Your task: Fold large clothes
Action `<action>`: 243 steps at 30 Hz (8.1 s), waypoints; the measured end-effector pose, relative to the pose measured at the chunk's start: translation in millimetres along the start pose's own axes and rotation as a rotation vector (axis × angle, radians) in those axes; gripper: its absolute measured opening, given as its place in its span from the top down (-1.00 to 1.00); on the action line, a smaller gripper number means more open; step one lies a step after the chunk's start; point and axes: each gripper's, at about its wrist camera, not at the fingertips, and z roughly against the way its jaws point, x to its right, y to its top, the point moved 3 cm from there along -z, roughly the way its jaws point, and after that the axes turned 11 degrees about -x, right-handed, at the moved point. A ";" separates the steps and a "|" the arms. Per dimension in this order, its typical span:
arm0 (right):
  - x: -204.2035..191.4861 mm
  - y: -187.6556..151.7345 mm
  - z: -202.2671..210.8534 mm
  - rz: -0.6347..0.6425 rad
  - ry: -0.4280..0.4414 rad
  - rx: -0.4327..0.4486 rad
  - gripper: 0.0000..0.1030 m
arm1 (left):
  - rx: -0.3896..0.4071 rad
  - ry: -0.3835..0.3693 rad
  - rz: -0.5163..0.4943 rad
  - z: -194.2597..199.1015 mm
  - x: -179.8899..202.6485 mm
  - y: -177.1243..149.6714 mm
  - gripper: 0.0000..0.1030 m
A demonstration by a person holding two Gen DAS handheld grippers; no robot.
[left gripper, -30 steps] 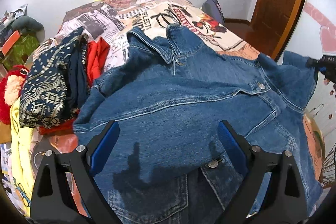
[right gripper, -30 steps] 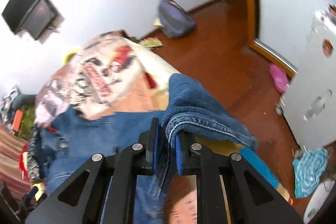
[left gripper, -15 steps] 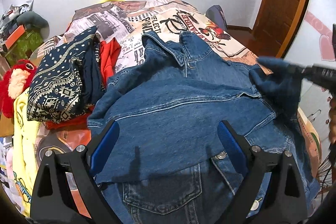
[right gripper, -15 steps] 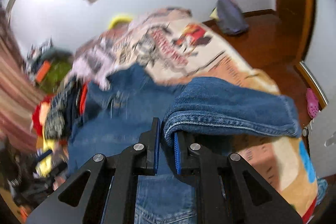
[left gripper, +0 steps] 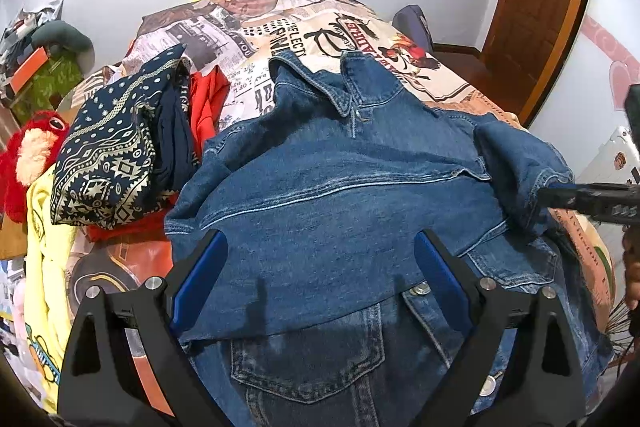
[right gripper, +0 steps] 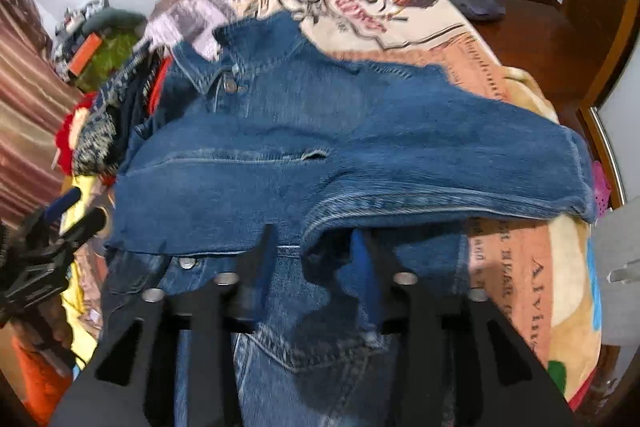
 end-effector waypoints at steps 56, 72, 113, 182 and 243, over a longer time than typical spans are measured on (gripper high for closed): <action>-121.6 76.0 41.6 0.121 0.091 0.310 0.87 | 0.067 -0.011 0.060 34.3 -42.3 -9.4 -0.84; -206.8 10.1 -120.7 0.342 0.121 -0.244 0.64 | -0.003 -0.027 0.218 27.1 -110.5 -55.5 -0.84; 35.4 -5.3 -68.4 -0.013 -0.147 -0.102 -0.29 | 0.034 -0.056 0.131 -9.0 -55.3 9.0 0.62; 44.6 -132.2 -12.8 -0.186 0.037 -0.052 -0.20 | -0.311 -0.450 0.365 -10.4 -101.0 -196.6 -0.23; 61.0 126.9 -69.9 -0.218 0.015 0.016 0.79 | -0.083 -0.056 0.346 -99.7 -168.0 63.4 0.88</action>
